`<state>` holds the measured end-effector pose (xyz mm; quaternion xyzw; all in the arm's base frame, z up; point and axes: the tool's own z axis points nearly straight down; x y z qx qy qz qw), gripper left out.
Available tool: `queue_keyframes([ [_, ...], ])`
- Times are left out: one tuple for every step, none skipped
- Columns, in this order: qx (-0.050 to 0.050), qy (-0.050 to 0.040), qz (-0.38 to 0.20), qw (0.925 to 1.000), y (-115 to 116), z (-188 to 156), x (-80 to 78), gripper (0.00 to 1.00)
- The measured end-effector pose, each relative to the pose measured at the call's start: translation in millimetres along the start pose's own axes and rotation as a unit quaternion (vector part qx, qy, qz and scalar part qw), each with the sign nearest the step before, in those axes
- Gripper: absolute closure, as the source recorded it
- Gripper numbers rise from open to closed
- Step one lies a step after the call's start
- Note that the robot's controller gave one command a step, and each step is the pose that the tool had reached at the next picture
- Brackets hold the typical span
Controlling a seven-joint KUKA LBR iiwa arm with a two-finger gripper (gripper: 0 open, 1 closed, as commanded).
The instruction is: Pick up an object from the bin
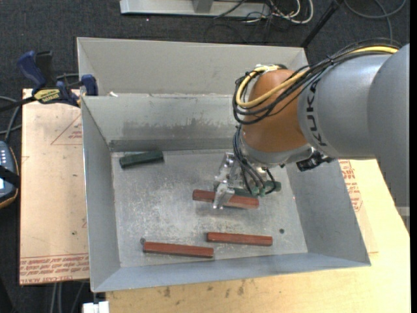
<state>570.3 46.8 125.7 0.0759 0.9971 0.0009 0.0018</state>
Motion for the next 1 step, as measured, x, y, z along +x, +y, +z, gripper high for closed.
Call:
queue_keyframes([
  [0.0,-0.0006,0.0,1.0,-0.1,-6.9,0.4,1.0],
])
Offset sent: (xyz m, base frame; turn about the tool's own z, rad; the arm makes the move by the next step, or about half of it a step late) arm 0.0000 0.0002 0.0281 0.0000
